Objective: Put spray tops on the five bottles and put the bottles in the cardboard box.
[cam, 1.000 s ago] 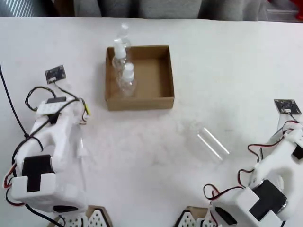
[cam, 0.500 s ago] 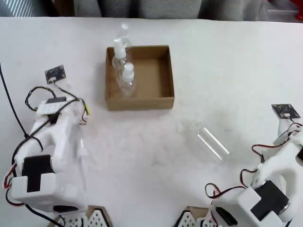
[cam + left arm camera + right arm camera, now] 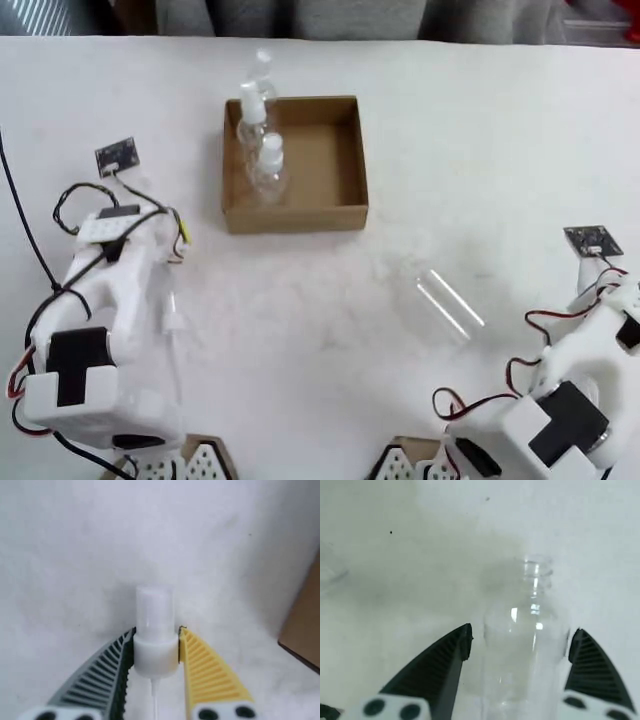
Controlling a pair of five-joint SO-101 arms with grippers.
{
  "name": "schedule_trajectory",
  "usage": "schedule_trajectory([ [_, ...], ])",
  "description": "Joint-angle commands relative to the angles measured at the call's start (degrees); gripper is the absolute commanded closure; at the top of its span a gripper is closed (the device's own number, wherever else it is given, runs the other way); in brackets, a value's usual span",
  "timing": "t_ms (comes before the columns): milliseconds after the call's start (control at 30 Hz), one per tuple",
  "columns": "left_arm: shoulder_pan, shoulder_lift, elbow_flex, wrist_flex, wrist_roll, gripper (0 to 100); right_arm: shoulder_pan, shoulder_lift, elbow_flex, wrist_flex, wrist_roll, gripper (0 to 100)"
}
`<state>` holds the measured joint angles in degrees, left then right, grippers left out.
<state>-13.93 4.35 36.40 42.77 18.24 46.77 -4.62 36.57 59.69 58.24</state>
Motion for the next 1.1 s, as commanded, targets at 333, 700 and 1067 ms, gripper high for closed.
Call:
schedule_trajectory([
  [333,0.7,-1.5,-0.3,-0.8,-0.5,97,-3.0,-0.4,4.4,-6.9,0.9,72.4],
  [700,0.7,-1.5,-0.3,-1.0,-0.5,97,-3.4,-1.0,2.7,-6.5,6.4,75.2],
  [1067,0.8,-1.5,-0.3,-1.0,-0.5,97,-3.6,-1.0,2.5,-4.5,15.5,72.1],
])
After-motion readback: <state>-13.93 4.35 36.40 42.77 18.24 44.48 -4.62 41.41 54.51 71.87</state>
